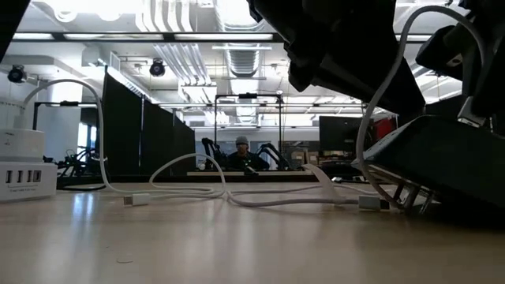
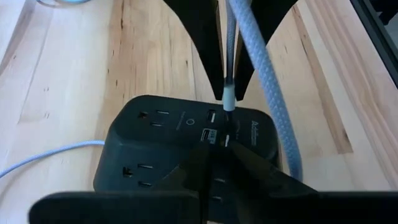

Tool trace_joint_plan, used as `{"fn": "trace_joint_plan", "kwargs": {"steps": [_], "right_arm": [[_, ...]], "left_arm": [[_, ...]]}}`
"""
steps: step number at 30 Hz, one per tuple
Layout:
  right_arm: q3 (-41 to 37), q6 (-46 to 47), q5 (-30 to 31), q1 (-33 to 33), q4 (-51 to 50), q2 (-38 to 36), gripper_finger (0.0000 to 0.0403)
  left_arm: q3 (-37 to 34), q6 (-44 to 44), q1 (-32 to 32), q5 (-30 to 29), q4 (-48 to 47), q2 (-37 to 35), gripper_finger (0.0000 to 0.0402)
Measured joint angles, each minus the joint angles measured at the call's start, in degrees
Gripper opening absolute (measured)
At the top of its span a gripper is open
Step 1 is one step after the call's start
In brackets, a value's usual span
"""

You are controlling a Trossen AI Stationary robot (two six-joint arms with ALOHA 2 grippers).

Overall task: Insert USB
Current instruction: Insert the purple charger cable into the black outlet extension

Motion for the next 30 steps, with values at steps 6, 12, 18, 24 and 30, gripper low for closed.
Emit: {"fn": "trace_joint_plan", "kwargs": {"steps": [6,12,18,24,30], "right_arm": [[0.0,0.0,0.0,-0.2,0.0,0.1,0.0013],[0.0,0.1,-0.4,-0.9,0.4,0.1,0.0013],[-0.1,-1.1,-2.1,-2.9,1.2,0.2,0.0013],[-0.3,-3.0,-2.5,-3.9,2.5,0.3,0.0013],[-0.3,-5.2,-3.1,-4.8,5.8,2.1,0.0013]], "left_arm": [[0.0,-0.8,0.0,0.0,-0.2,0.0,0.0041],[0.0,-1.4,-0.1,0.0,-0.2,0.0,0.0041],[0.0,-1.7,-0.5,0.0,-0.2,0.0,0.0041],[0.0,-1.8,-1.4,-0.2,-1.7,-0.5,0.0041],[0.0,-3.8,-2.5,-4.6,-8.1,-1.9,0.0041]]}}
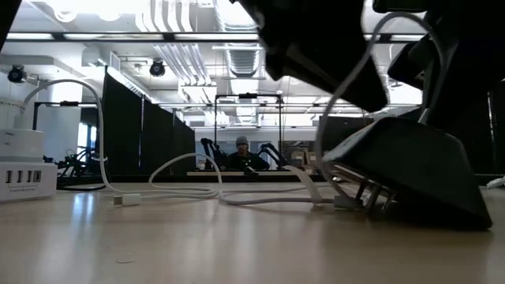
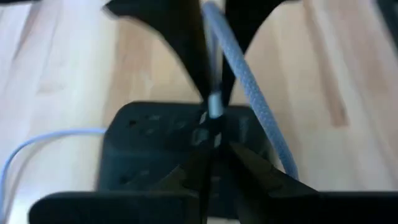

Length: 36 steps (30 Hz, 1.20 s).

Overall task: Insert USB
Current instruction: Insert the purple charger cable into the black outlet extension

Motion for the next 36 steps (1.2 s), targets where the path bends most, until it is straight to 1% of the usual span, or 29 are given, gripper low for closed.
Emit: {"fn": "trace_joint_plan", "kwargs": {"steps": [5,8,10,14,19,22,31,36], "right_arm": [[0.1,-1.1,0.0,-0.3,0.4,0.2,0.0013],[0.0,-1.9,-0.2,-0.4,0.9,0.1,0.0013],[0.0,-2.2,-0.3,-0.6,1.4,0.1,0.0013],[0.0,-2.3,-0.5,-0.9,1.6,0.3,0.0013],[-0.1,-2.8,-1.1,-1.0,3.2,0.6,0.0013],[-0.1,-3.4,-1.6,-1.2,3.3,0.6,0.0013],[-0.1,-3.4,-2.2,-1.5,4.8,3.1,0.0013],[-0.2,-4.0,-1.9,-1.5,4.5,2.7,0.0013]], "left_arm": [[0.0,-3.6,-0.2,-0.4,-9.2,-0.2,0.0041],[0.0,-4.9,-0.2,-1.0,-12.5,0.2,0.0041],[-1.1,-5.2,0.1,-1.8,-11.4,0.2,0.0041],[-4.5,-5.1,0.6,-1.7,-5.2,0.2,0.0041],[-6.7,-5.2,0.8,-1.2,-1.1,0.0,0.0041],[-6.7,-5.2,0.8,-0.8,0.8,0.1,0.0041],[-6.7,-5.4,0.6,-0.2,2.0,0.2,0.0041],[-6.7,-5.9,0.3,-0.2,2.3,0.2,0.0041]]}}
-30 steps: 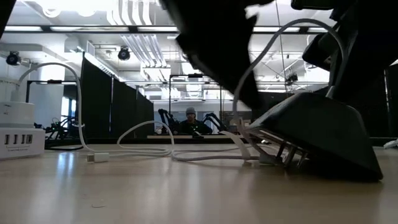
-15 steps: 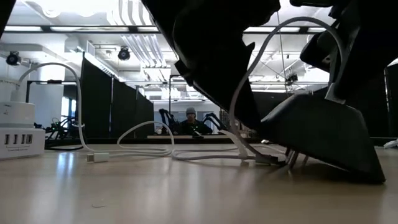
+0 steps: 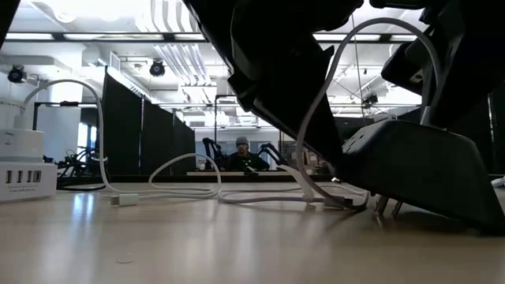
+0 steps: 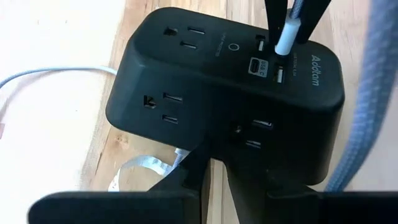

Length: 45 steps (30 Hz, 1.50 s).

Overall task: Insert USB
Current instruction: Insert the purple charger cable into the black outlet extension, then insert the middle left black charger cable into the bottom white outlet extension

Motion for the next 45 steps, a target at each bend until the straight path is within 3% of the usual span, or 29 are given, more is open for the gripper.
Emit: {"fn": "trace_joint_plan", "kwargs": {"steps": [8,17,22,32,45], "right_arm": [[0.4,-1.5,-1.1,0.0,-1.0,-1.2,0.0023],[0.2,-1.8,-3.4,1.6,-5.7,-5.7,0.0168],[0.3,1.8,-3.7,4.0,-12.5,-9.7,0.0201],[0.3,13.1,-3.8,11.9,-26.7,-17.6,0.0183],[0.3,22.7,3.5,20.1,-35.3,-19.9,0.0127]], "left_arm": [[0.0,-1.2,-0.5,0.1,0.5,-0.1,0.0041],[0.2,-1.2,-0.7,1.3,6.5,0.0,0.0041],[0.2,-0.9,-0.8,1.7,8.8,0.0,0.0041],[0.2,0.0,-1.0,1.7,11.2,0.0,0.0041],[0.1,-13.9,-5.3,-4.8,-12.6,-5.1,0.0041]]}}
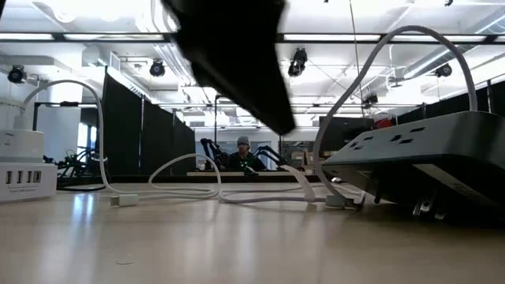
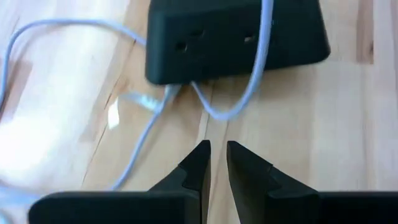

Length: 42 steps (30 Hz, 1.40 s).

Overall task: Insert USB
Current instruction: Insert the middle left black charger cable into the bottom white outlet extension

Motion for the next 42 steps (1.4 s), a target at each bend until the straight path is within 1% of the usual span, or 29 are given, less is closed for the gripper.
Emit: {"fn": "trace_joint_plan", "kwargs": {"steps": [7,11,15,17,23,27,29,33,36,42], "right_arm": [[0.0,0.0,1.3,0.2,-1.1,-0.3,0.0097],[0.0,1.4,3.0,0.1,-5.3,-0.7,0.0079],[0.4,2.4,5.7,-0.2,-8.5,-1.8,0.006],[1.1,2.5,7.6,-0.2,-8.7,-2.5,0.0051],[4.0,0.5,15.2,-0.2,-8.6,-4.7,0.0033],[5.8,-1.3,19.0,-0.2,-8.3,-5.0,0.0028],[6.3,-1.8,20.4,-0.2,-8.2,-5.0,0.0028],[6.4,-2.1,23.7,-0.2,-7.4,-5.0,0.0027],[6.3,-2.1,24.9,-0.2,-7.1,-4.9,0.0027],[6.0,-3.0,26.1,-0.2,-6.8,-3.3,0.0027]], "left_arm": [[0.0,-5.8,-1.6,0.0,-3.9,-0.4,0.0041],[0.0,-10.4,-2.3,0.0,-7.5,-0.9,0.0041],[0.0,-15.7,-3.2,-0.2,-12.2,-3.4,0.0041],[0.0,-18.2,-3.9,-1.6,-14.6,-4.8,0.0041],[0.0,-25.6,-6.2,-11.0,-21.0,-10.1,0.0041],[0.0,-29.5,-6.8,-15.0,-23.9,-12.6,0.0041],[0.0,-29.8,-6.8,-16.3,-24.4,-13.9,0.0041],[0.0,-28.9,-6.2,-16.6,-26.1,-17.1,0.0041],[0.4,-28.4,-5.9,-16.6,-29.1,-20.5,0.0041],[5.4,-24.1,-5.6,-16.9,-32.7,-29.7,0.0041]]}}
